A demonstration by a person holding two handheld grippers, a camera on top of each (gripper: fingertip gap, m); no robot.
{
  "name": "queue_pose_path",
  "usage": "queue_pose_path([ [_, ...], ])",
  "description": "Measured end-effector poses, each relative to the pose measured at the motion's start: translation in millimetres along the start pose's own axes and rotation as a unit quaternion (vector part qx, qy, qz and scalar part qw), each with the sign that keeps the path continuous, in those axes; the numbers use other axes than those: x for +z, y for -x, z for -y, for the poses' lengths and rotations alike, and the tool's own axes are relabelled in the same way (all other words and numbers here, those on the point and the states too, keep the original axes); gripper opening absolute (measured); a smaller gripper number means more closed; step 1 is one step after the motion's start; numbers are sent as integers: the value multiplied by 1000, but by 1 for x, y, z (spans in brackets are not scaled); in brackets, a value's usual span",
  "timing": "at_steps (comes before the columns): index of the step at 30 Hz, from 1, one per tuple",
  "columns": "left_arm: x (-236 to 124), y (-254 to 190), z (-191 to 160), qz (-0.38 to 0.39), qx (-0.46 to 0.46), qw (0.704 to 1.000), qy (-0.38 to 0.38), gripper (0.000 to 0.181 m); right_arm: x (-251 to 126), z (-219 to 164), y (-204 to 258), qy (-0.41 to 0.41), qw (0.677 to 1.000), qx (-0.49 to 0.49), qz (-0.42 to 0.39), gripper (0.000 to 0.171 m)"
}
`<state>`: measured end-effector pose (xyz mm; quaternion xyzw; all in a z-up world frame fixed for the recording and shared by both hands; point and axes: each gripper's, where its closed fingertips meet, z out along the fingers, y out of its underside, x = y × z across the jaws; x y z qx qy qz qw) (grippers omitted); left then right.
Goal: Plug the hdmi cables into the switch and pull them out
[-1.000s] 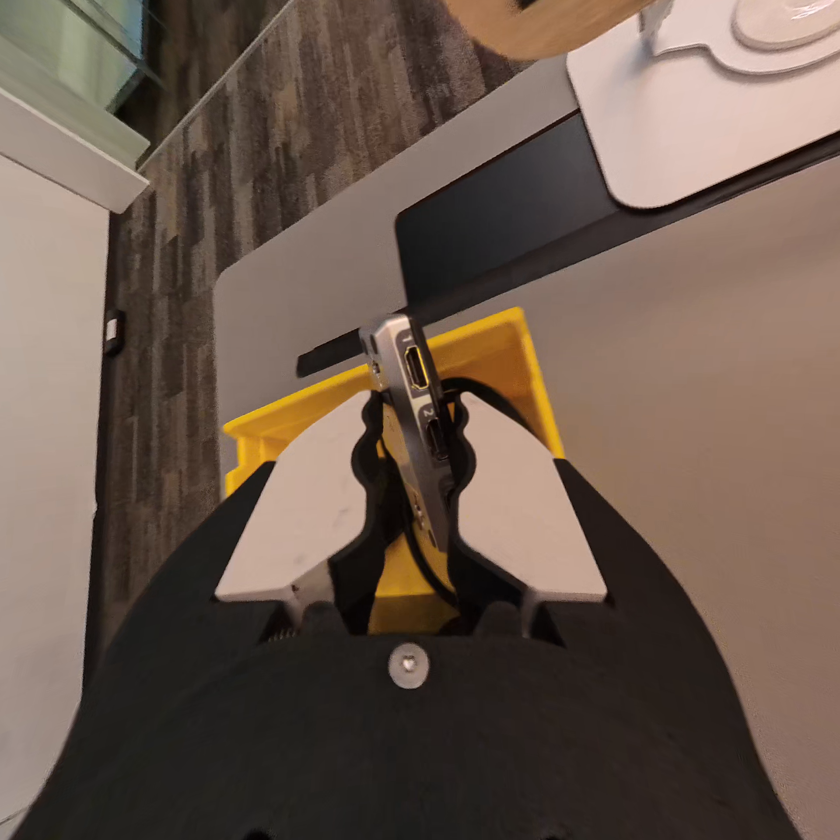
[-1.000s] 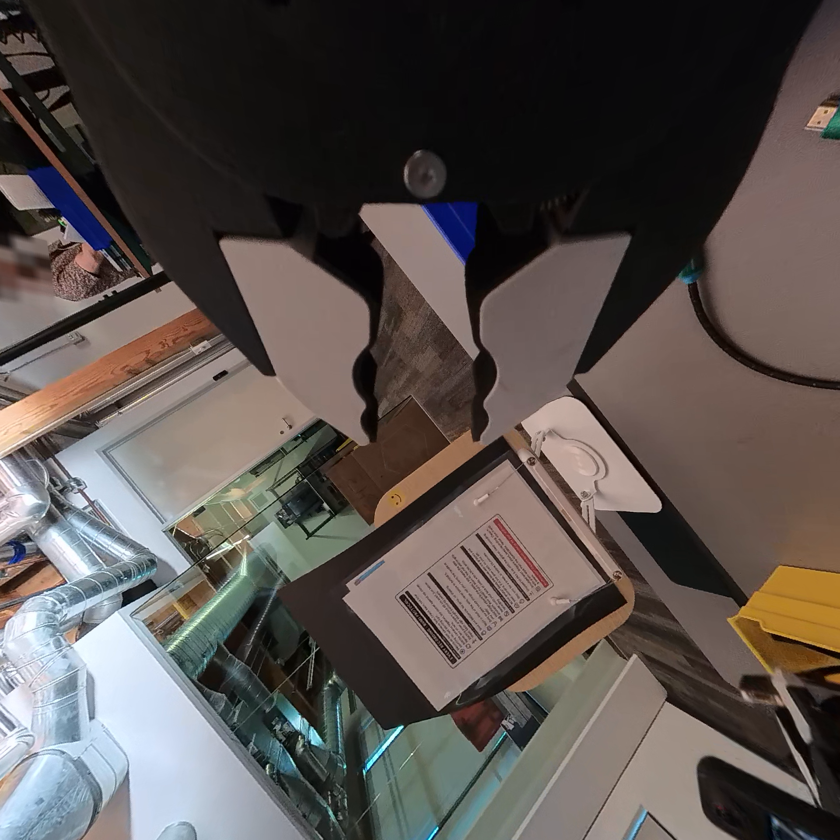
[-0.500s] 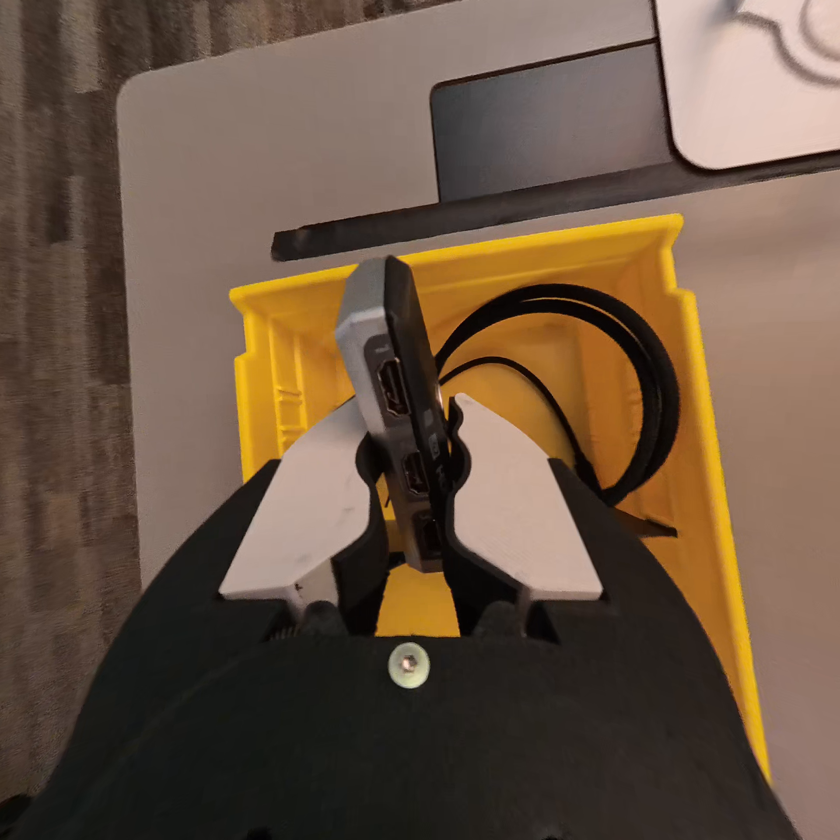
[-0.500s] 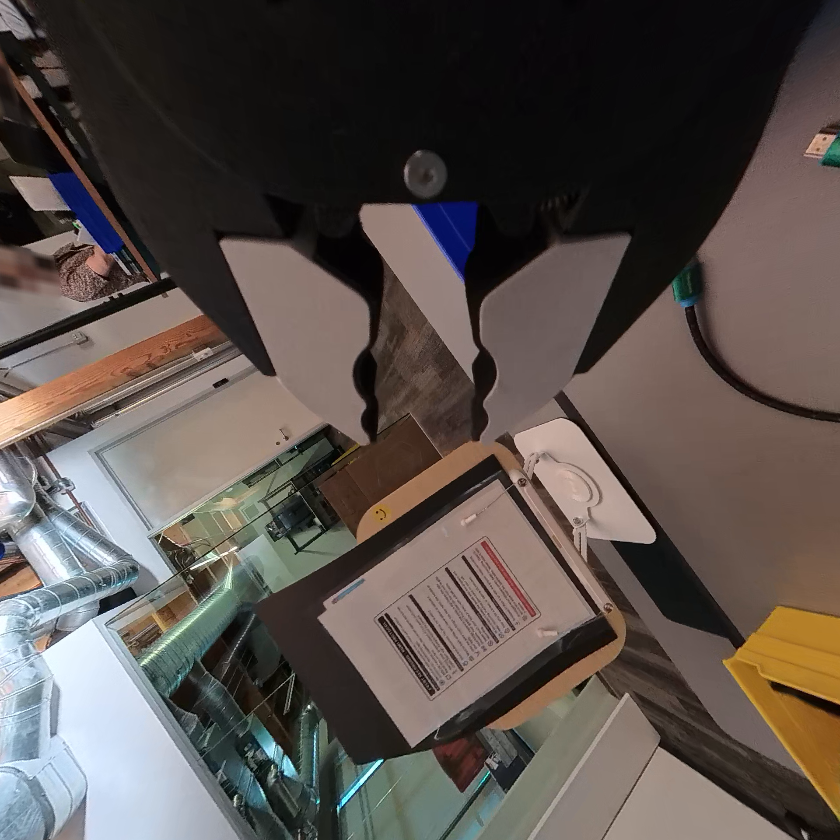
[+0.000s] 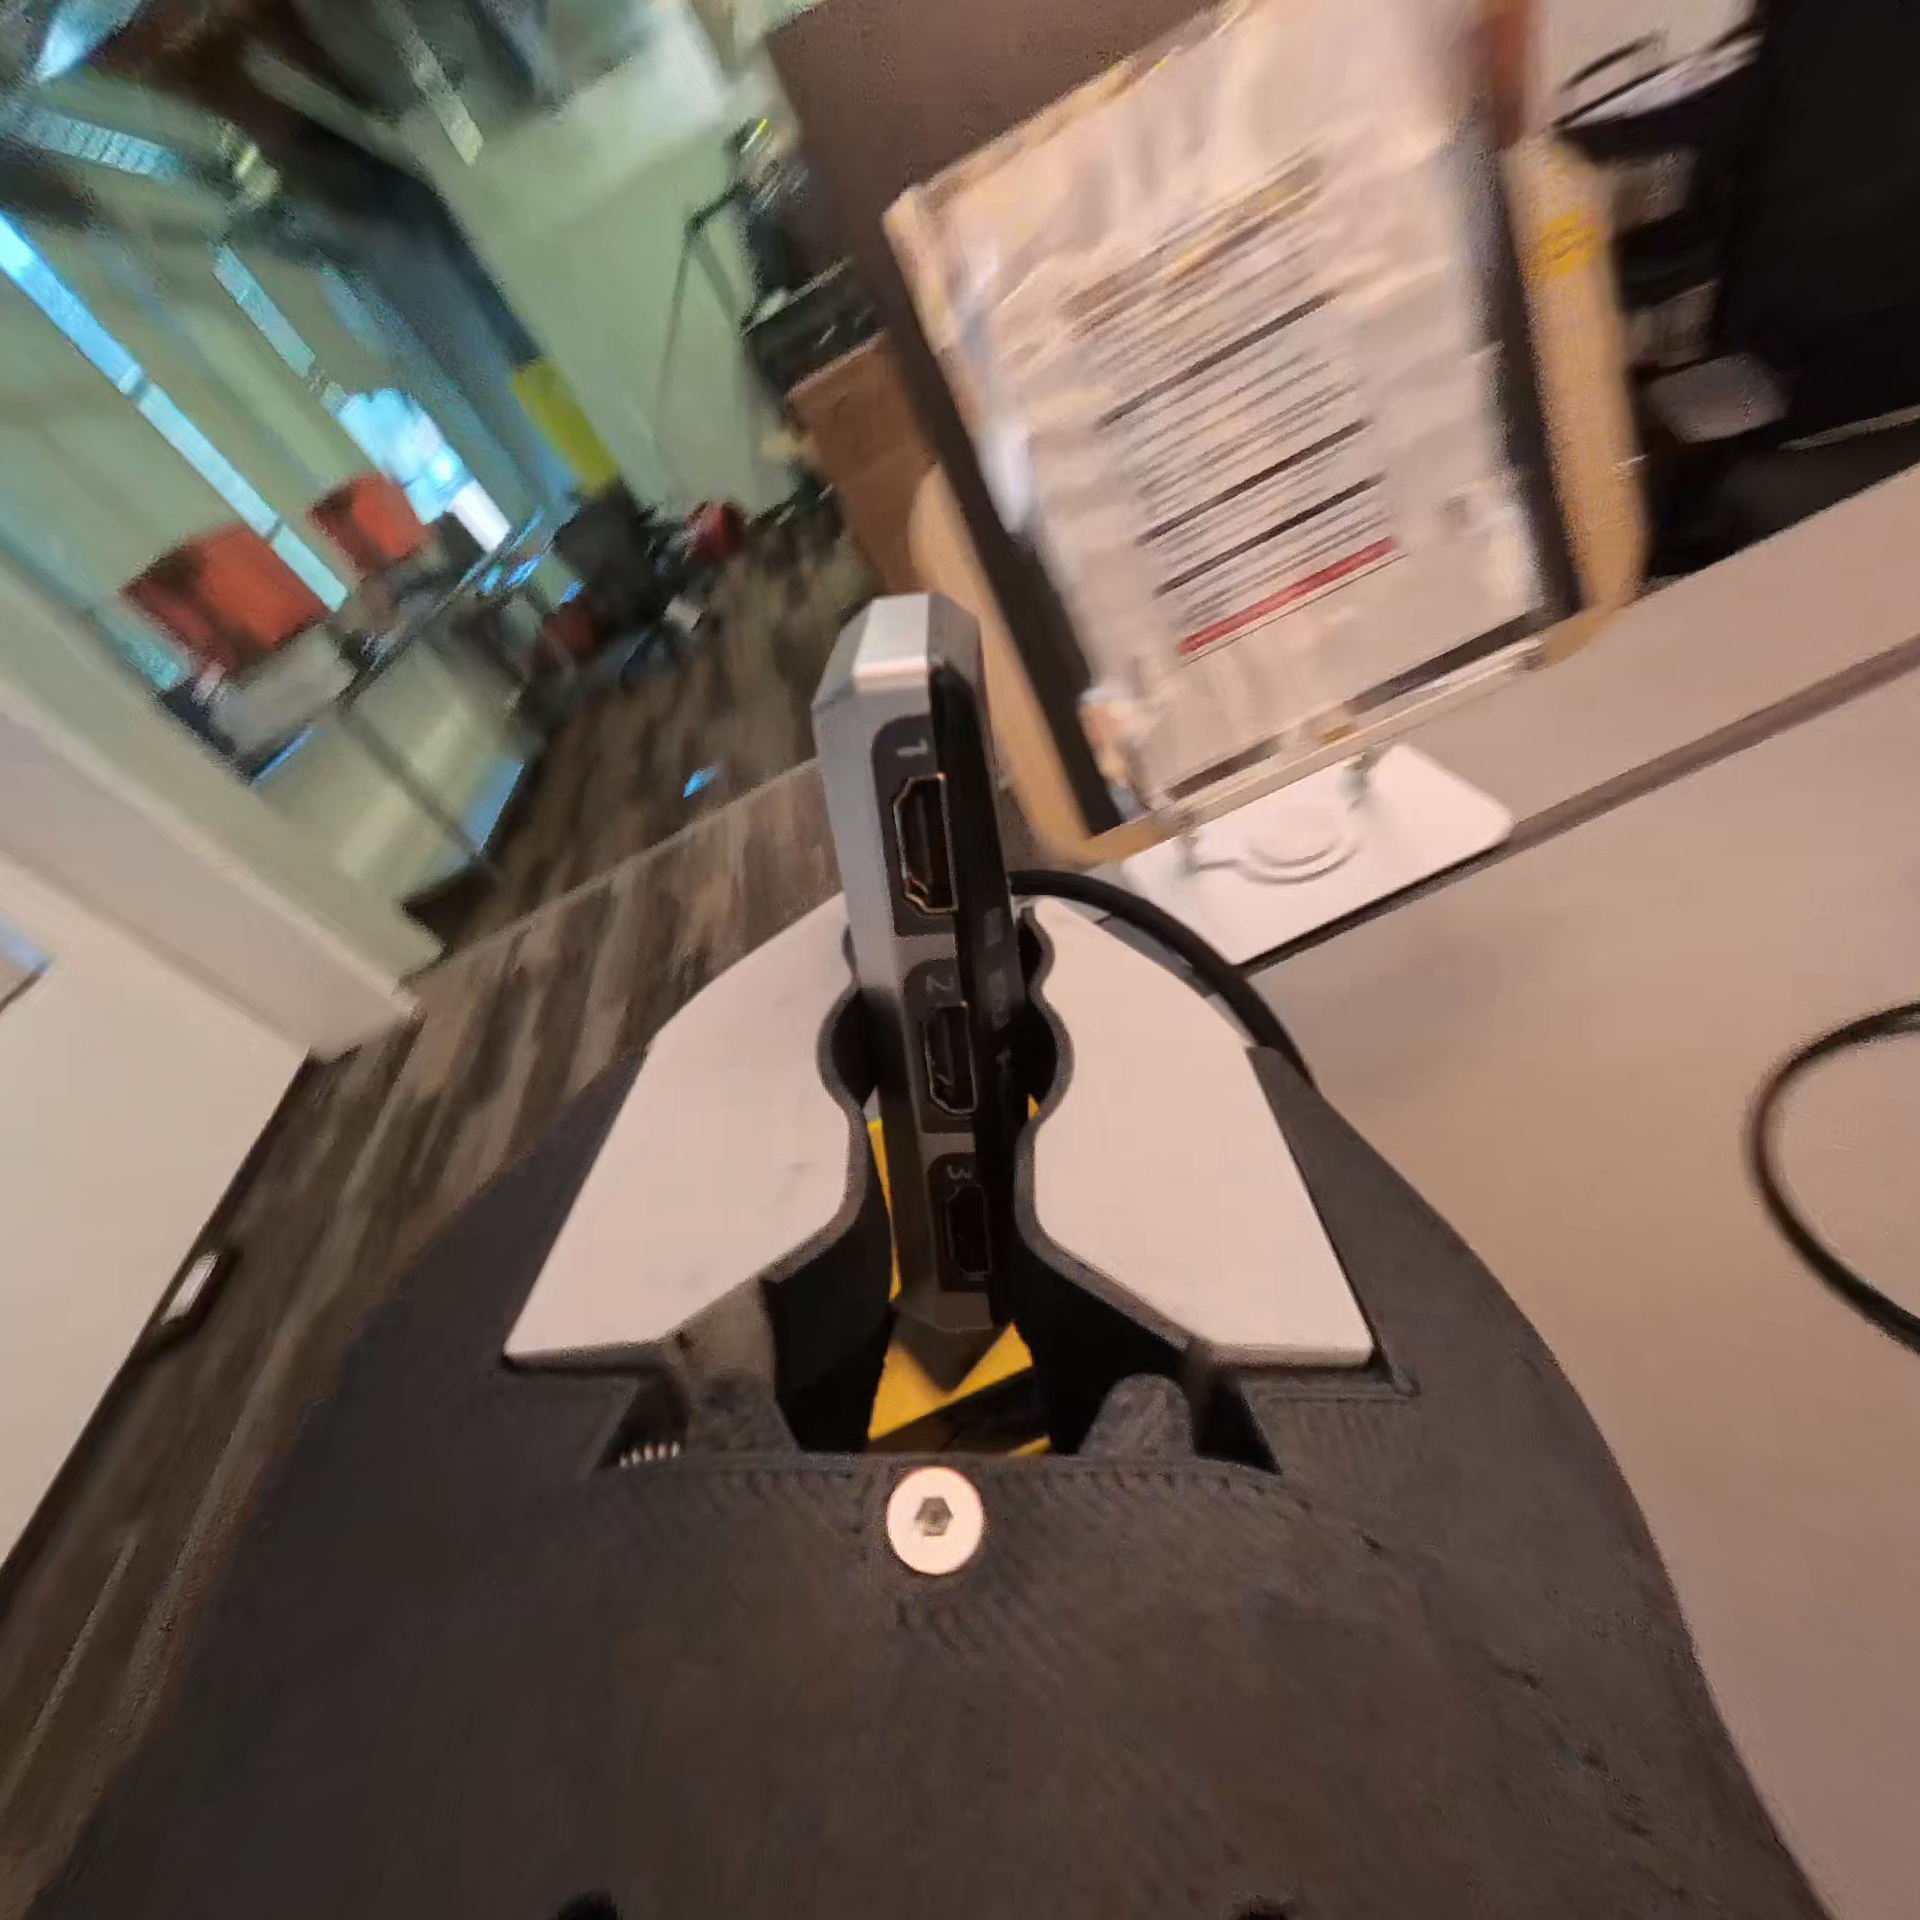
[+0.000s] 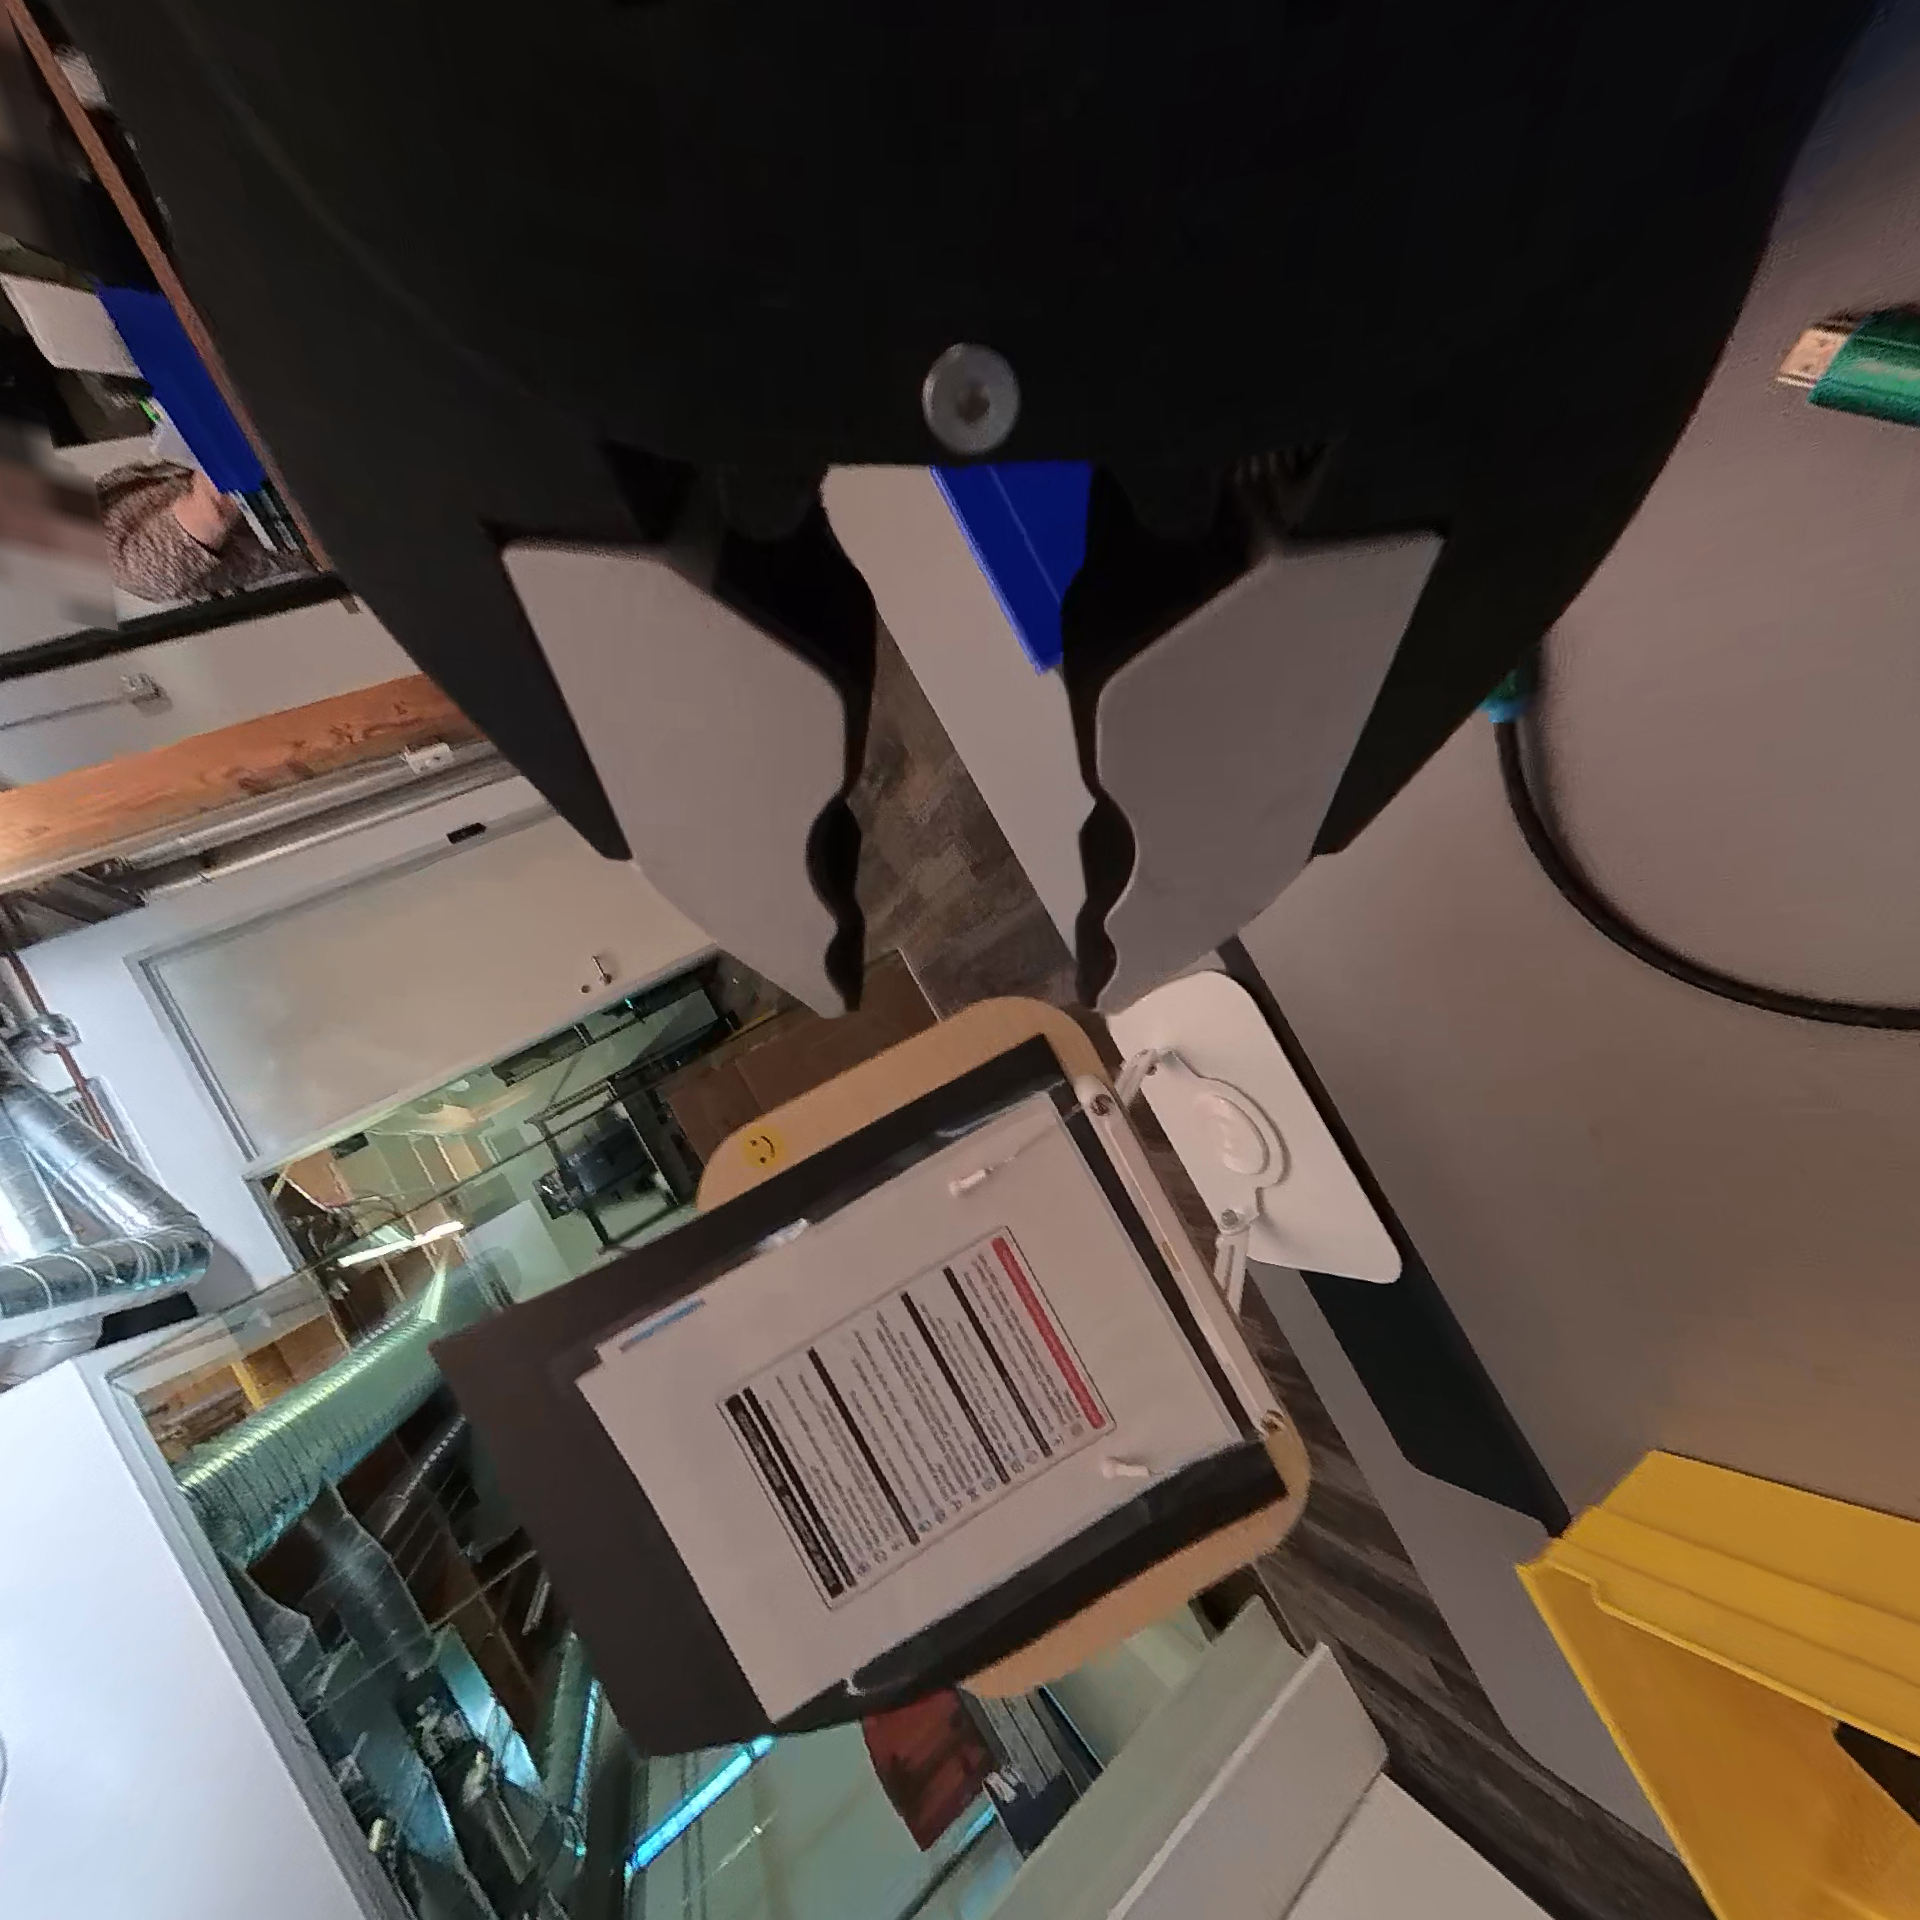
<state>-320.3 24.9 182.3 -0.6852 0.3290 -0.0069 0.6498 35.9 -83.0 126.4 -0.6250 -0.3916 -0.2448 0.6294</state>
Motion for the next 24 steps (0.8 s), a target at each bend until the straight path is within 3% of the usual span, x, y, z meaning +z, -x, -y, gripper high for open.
queue_pose_path([
  [3,0,-62,18,-128,19,991,-27,22,8,11,18,-20,999,4,35,40],
  [5,13,-105,14,-207,35,978,-5,22,13,16,30,-30,998,6,59,40],
  [7,35,-139,1,-238,56,969,40,22,16,17,39,-33,997,7,76,40],
  [11,77,-188,-32,-221,160,955,114,22,27,10,55,-21,995,6,101,40],
  [15,102,-217,-70,-172,294,923,179,23,39,-5,63,5,994,-11,111,40],
  [17,113,-220,-89,-131,335,907,217,23,43,-11,43,8,998,-32,44,39],
  [19,118,-230,-106,-139,363,890,240,23,39,-18,23,10,999,-42,-2,39],
  [24,124,-266,-138,-202,364,869,268,24,18,-47,-8,38,999,-7,-20,39],
])
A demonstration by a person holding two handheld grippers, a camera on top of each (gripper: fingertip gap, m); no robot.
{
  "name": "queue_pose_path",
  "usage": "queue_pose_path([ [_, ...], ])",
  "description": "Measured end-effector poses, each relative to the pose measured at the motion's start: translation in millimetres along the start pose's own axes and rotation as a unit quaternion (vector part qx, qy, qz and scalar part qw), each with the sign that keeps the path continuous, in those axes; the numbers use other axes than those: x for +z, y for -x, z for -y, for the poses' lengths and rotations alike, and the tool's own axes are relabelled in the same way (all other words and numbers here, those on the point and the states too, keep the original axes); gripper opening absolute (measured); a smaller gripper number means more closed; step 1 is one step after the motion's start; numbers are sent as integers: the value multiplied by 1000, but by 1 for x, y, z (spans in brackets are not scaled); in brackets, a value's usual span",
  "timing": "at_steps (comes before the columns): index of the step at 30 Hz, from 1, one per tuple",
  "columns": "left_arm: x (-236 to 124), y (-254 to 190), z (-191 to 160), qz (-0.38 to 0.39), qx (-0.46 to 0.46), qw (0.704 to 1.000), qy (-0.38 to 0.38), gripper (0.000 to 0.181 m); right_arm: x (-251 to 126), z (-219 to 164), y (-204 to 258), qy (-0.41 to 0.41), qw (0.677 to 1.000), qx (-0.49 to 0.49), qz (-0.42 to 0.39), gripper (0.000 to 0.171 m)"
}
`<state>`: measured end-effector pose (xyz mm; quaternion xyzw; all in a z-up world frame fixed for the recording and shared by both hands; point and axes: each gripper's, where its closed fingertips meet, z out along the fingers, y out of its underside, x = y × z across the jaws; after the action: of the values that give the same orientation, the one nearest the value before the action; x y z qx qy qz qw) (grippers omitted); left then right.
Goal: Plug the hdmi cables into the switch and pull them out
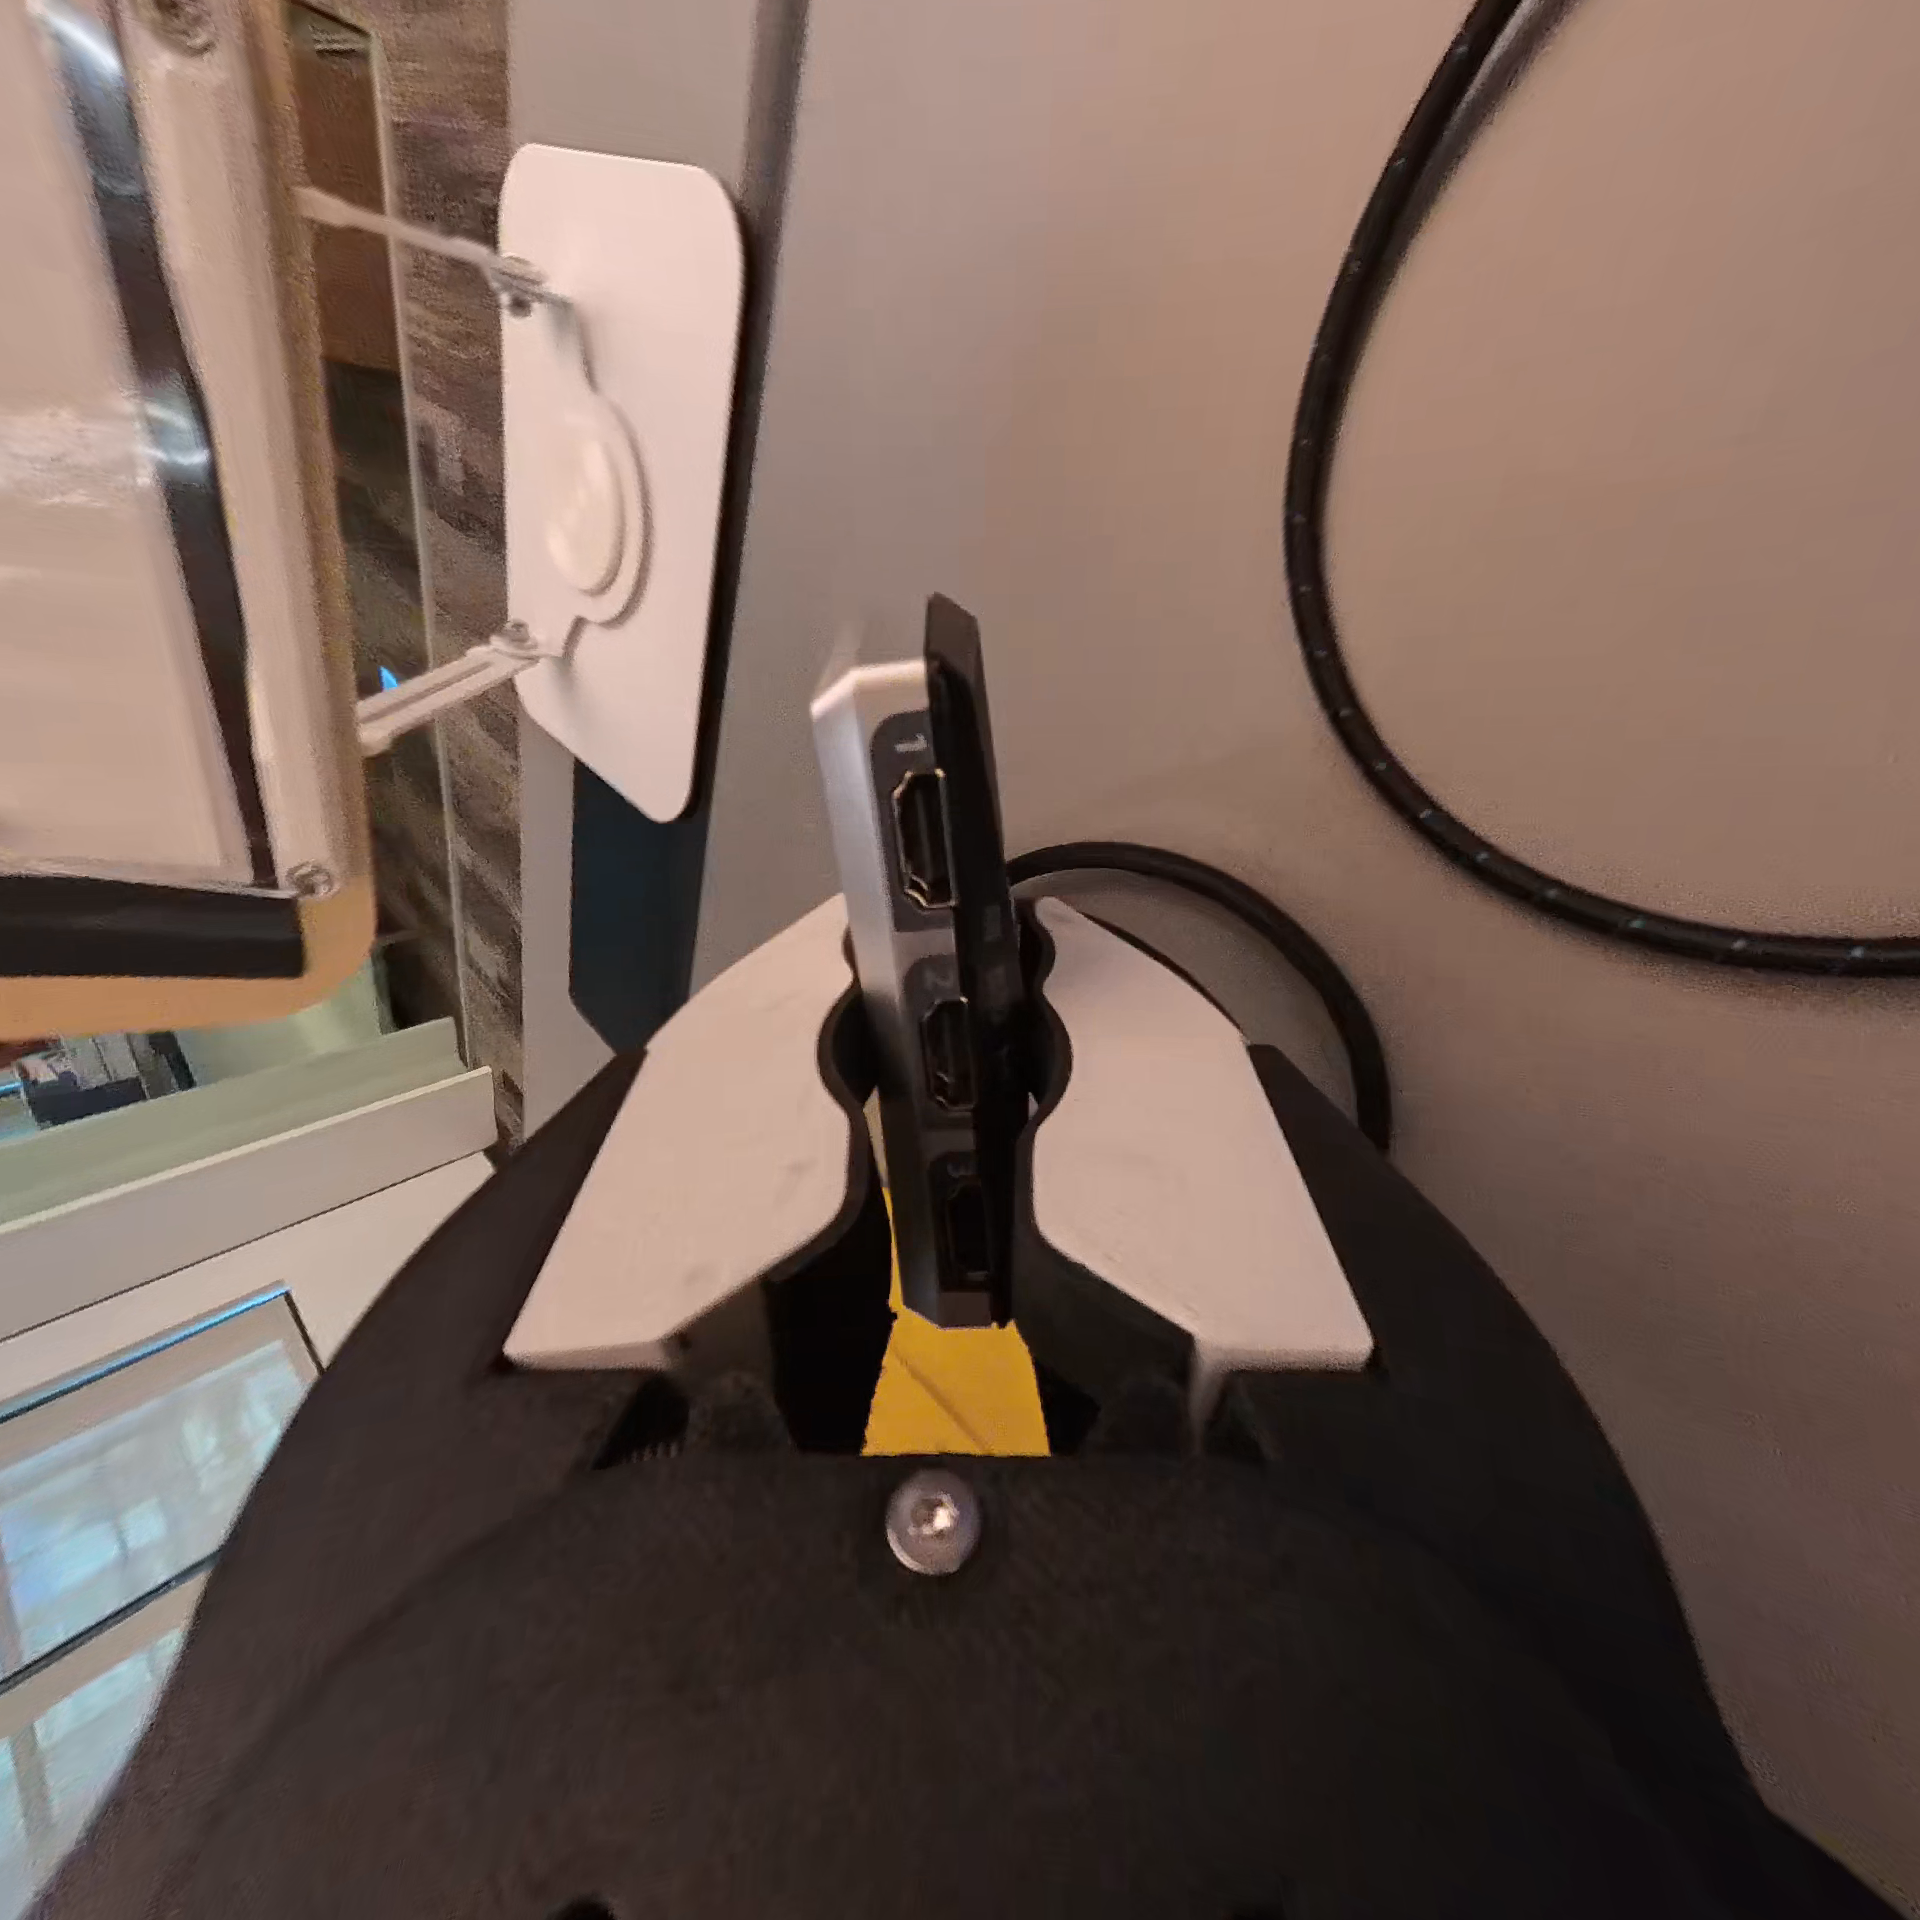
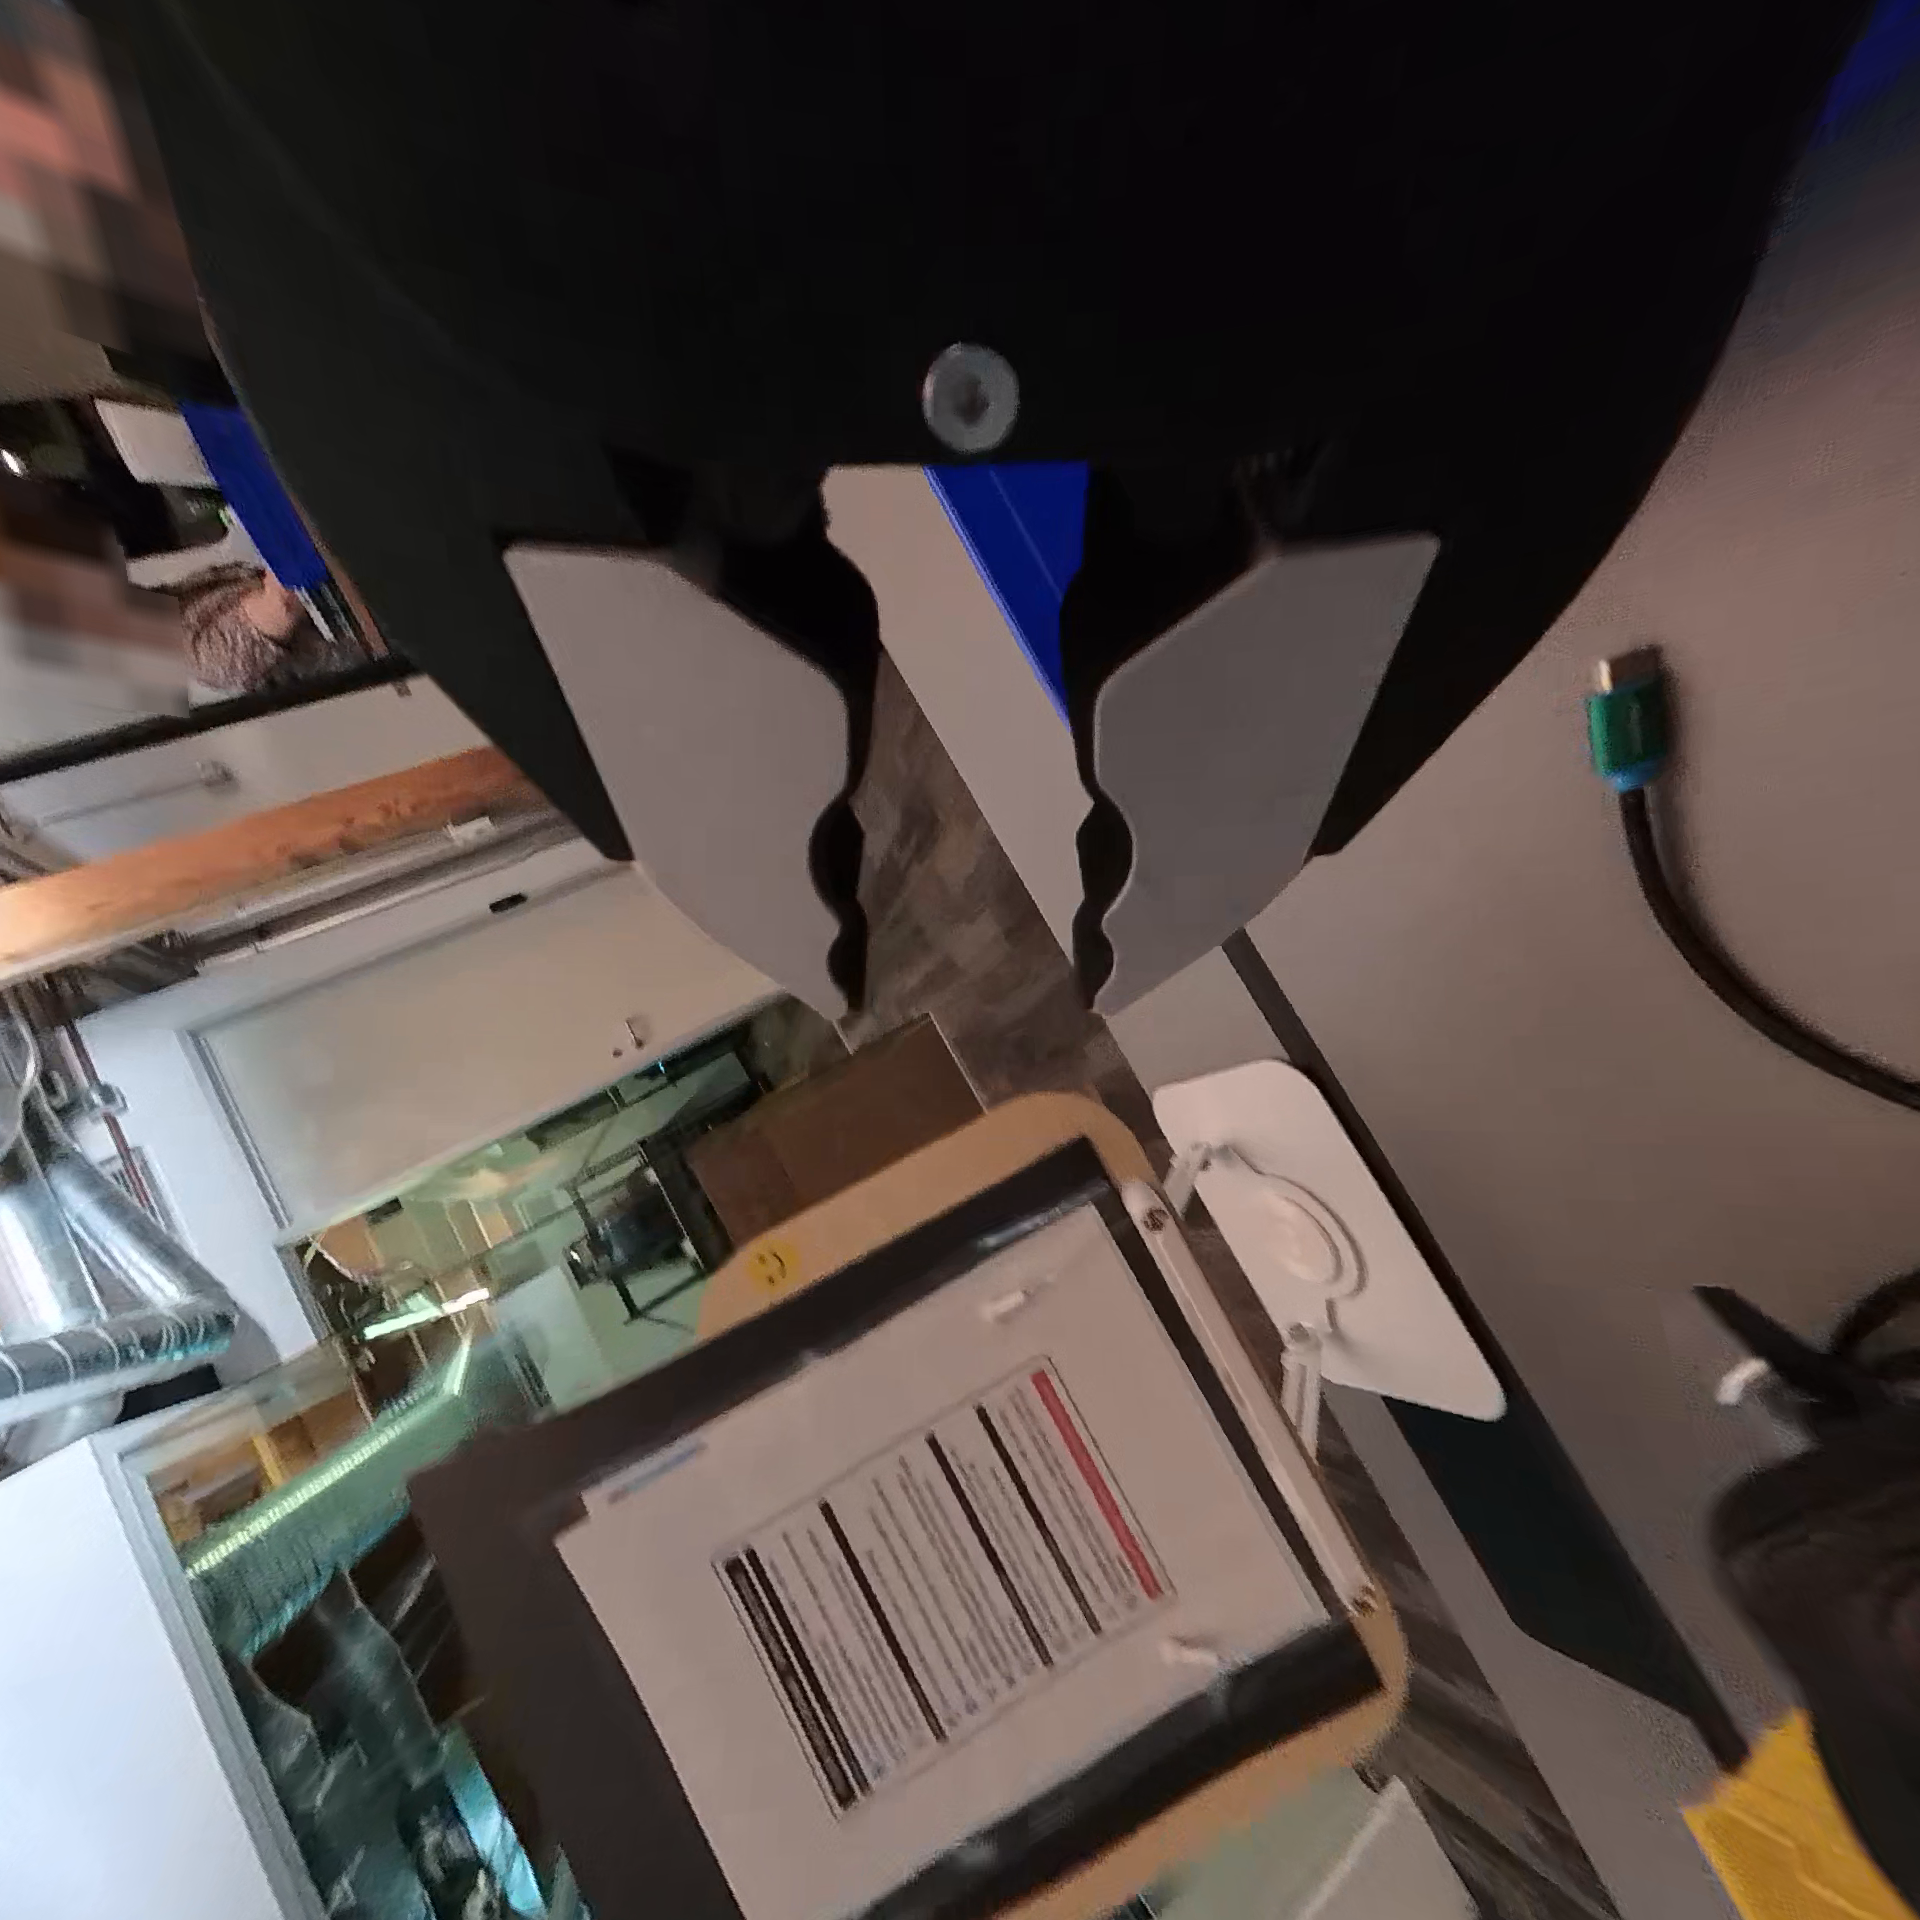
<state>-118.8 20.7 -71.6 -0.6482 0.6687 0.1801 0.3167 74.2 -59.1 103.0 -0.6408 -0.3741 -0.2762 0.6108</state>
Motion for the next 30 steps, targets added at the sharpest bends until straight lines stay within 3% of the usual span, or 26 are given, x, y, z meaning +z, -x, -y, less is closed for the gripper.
queue_pose_path([
  [6,21,-25,-8,6,29,997,65,27,-27,-21,-36,11,999,28,-44,39],
  [10,19,-48,-2,-43,-4,996,73,43,-47,-27,-54,13,997,35,-70,39],
  [13,-3,-62,14,-82,-25,995,43,55,-58,-28,-63,8,996,42,-83,39],
  [16,-36,-74,51,-101,-35,993,-51,62,-64,-22,-69,-11,994,44,-95,39],
  [19,-67,-123,100,-206,-59,962,-168,59,-66,-14,-69,-21,994,41,-96,39],
  [21,-68,-159,113,-273,-61,945,-169,58,-66,-11,-66,-19,995,34,-94,39],
  [23,-54,-175,114,-281,-55,948,-136,66,-66,-10,-64,-15,995,27,-92,39],
  [27,-39,-206,108,-347,-64,931,-93,55,-67,-10,-65,-14,995,26,-92,39],
  [28,-36,-205,108,-341,-63,933,-93,44,-67,-10,-65,-16,995,27,-92,39],
  [29,-35,-203,110,-335,-60,934,-105,8,-67,-10,-65,-16,995,28,-92,39],
  [30,-35,-204,110,-338,-54,933,-109,7,-67,-10,-65,-16,995,28,-91,39],
])
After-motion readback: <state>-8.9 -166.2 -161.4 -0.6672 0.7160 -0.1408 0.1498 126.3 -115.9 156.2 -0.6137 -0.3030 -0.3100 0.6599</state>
